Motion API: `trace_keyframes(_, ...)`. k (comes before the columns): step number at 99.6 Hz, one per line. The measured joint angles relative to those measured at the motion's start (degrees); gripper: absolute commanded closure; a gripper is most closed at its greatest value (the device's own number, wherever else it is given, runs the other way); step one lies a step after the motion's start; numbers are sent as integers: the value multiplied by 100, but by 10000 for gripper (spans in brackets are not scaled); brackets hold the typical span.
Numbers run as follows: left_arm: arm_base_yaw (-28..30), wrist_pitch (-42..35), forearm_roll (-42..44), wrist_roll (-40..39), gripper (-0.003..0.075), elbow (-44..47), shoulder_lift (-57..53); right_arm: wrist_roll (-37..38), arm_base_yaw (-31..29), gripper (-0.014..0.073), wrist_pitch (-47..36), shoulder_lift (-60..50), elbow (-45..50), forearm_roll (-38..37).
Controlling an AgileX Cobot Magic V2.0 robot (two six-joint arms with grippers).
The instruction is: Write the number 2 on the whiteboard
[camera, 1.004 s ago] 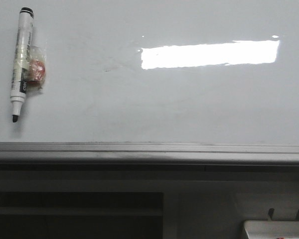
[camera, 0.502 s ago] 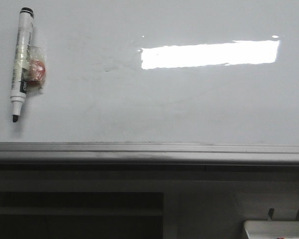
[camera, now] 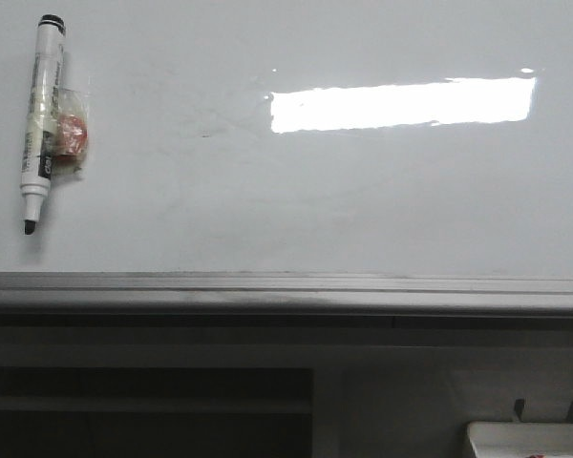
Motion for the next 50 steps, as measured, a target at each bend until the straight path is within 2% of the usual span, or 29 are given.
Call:
trace_keyframes(24, 0, -339, -23, 0, 741, 0, 0, 0, 0, 654, -1141, 0, 0, 0)
trace_keyframes(39, 0, -400, -23, 0, 741, 0, 0, 0, 0, 654, -1230, 0, 0, 0)
trace_keyframes(50, 0, -549, -34, 0, 741, 0, 0, 0, 0, 654, -966, 0, 0, -11)
